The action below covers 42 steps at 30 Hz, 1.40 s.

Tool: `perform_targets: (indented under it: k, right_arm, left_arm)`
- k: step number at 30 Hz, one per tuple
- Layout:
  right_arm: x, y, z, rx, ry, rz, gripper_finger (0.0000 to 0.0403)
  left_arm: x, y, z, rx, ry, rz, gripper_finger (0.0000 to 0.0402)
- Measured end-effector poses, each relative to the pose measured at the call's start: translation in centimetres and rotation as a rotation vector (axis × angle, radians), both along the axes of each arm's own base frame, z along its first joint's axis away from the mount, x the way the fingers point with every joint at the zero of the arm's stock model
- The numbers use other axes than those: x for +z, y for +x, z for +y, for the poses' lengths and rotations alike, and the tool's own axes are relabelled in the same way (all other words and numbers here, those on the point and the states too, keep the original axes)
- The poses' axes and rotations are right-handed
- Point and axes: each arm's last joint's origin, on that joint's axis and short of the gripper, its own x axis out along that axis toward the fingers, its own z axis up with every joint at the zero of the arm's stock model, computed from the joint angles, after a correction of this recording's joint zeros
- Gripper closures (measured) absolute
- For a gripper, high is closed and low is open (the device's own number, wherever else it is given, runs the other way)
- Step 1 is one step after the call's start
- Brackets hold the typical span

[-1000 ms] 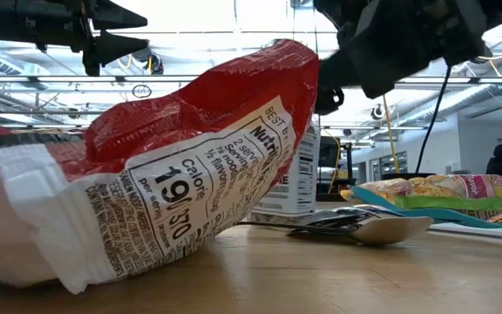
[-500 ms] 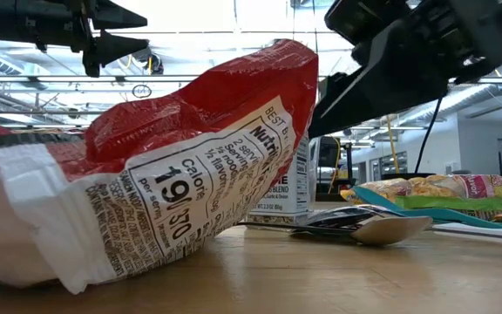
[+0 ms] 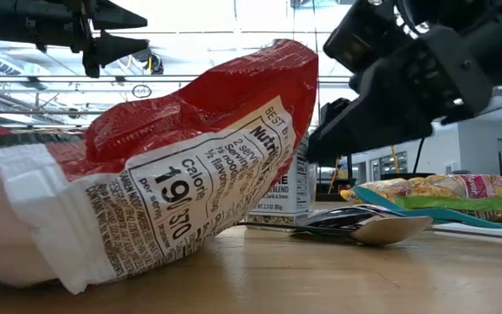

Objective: Pick & Place Food Item
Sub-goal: Put the white seasoning bottle into the top left transparent bin

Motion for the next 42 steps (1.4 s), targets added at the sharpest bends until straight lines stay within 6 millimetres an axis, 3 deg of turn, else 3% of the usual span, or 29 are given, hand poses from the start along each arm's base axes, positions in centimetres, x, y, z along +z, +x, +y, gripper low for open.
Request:
perform_targets:
  k: [13,20,24,32,37,42]
  right_arm:
    - [-1.8,1.3,0.5,-0.024,0.062,-0.151,0.009]
    - [-2.0,1.3,0.3,-0.1,0.015,-0.137,0.0093]
    - [-2.1,1.2,0.2,-0.098,0.01,-0.125,0.012]
    - [-2.0,1.3,0.3,-0.096,0.015,-0.14,0.021]
    - [-1.6,1.3,0.3,-0.095,0.019,-0.16,0.021]
    - [0.4,1.3,0.2,-0.082,0.009,-0.225,0.021]
  left_arm:
    - [0.0,0.0,0.0,0.0,0.0,0.0,0.0169]
    - [0.0,0.0,0.0,0.0,0.001,0.0,0.0169]
    - [0.0,0.0,0.0,0.001,0.002,0.0,0.0169]
    - [0.0,0.0,0.0,0.001,0.002,-0.001,0.0169]
    - [0.0,0.0,0.0,0.001,0.001,0.0,0.0169]
    - [0.0,0.0,0.0,-0.009,-0.052,-0.018,0.0169]
